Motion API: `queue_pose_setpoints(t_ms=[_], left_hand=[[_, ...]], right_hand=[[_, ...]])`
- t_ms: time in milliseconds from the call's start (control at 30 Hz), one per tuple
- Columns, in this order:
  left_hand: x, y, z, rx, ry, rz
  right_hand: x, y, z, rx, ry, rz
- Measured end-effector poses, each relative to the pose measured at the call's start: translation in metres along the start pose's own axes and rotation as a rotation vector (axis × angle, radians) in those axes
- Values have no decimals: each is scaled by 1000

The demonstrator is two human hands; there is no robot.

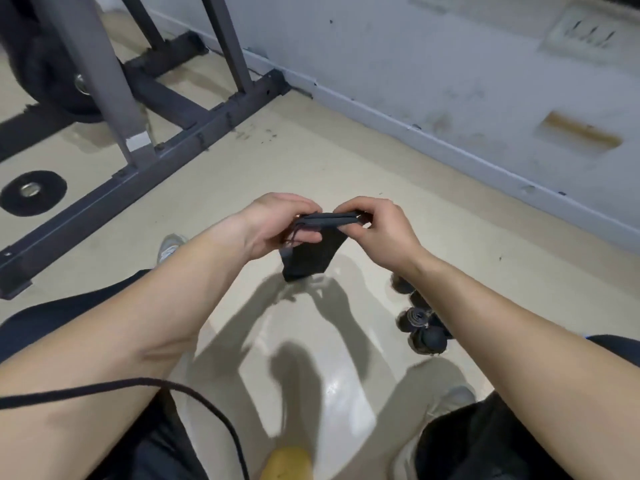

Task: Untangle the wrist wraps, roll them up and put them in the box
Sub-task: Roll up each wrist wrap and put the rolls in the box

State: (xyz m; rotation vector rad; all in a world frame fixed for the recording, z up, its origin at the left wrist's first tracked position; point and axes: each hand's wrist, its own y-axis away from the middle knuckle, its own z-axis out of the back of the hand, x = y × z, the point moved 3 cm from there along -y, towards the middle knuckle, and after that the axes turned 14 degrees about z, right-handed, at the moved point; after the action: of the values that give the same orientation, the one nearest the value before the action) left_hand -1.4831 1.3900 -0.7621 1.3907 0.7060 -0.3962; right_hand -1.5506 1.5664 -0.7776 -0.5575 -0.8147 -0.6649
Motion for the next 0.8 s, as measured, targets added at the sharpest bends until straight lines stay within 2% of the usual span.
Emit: queue_pose_setpoints(t_ms=[100,200,300,333,433,533,700,800], left_hand=[[-15,30,-18,-11,-242,-146],[-23,46,-35,-17,-418,-434],[-29,46,-46,-157,-450,-619],[-32,46,-51,-159,-419,-649],[-32,42,-68,-54,-302,-639],[-29,33,-81,-49,-196,-576],[-28,14,-94,17,-69,-392],[-31,2,-93,42,-34,-353]], right_hand=[[18,10,34,-88,-110,-15],[31,23,60,-146,-262,-48],[33,36,75,-146,-396,-147],[32,39,79,-148,-435,-183],[26,50,86,-170,-531,-257],[15,60,83,-191,-644,-291],[-5,53,78,-249,-644,-347],[-12,39,77,-259,-653,-354]])
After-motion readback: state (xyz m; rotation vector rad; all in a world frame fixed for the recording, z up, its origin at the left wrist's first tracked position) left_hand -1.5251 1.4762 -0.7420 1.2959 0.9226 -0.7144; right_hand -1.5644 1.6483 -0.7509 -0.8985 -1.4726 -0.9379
